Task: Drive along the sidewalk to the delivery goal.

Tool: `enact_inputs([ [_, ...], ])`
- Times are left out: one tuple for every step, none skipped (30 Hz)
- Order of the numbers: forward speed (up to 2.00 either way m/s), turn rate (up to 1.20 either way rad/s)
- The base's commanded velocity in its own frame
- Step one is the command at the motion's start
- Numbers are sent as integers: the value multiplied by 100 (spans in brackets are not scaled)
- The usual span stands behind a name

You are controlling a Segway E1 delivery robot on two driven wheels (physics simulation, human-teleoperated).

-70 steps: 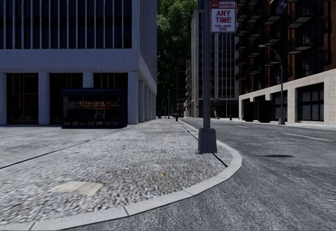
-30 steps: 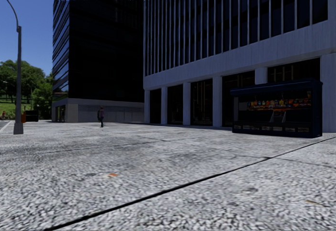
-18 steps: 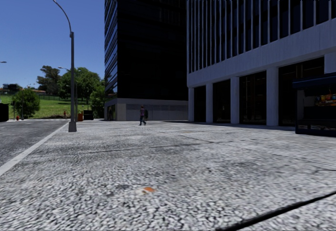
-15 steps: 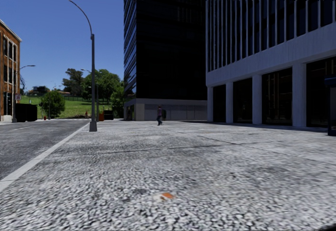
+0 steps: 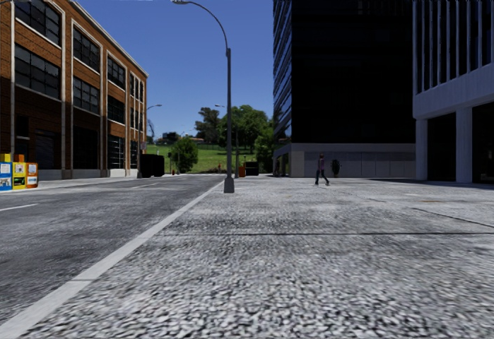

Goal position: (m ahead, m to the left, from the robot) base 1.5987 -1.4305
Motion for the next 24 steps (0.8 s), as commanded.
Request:
enact_inputs([
  [167, 6],
  [167, 3],
  [167, 1],
  [167, 1],
  [167, 1],
  [167, 1],
  [167, 1],
  [167, 1],
  [167, 0],
  [167, 0],
  [167, 0],
  [167, 0],
  [167, 0],
  [167, 0],
  [167, 0],
  [167, 0],
  [167, 0],
  [167, 0],
  [167, 0],
  [167, 0],
  [167, 0],
  [167, 0],
  [167, 0],
  [167, 0],
])
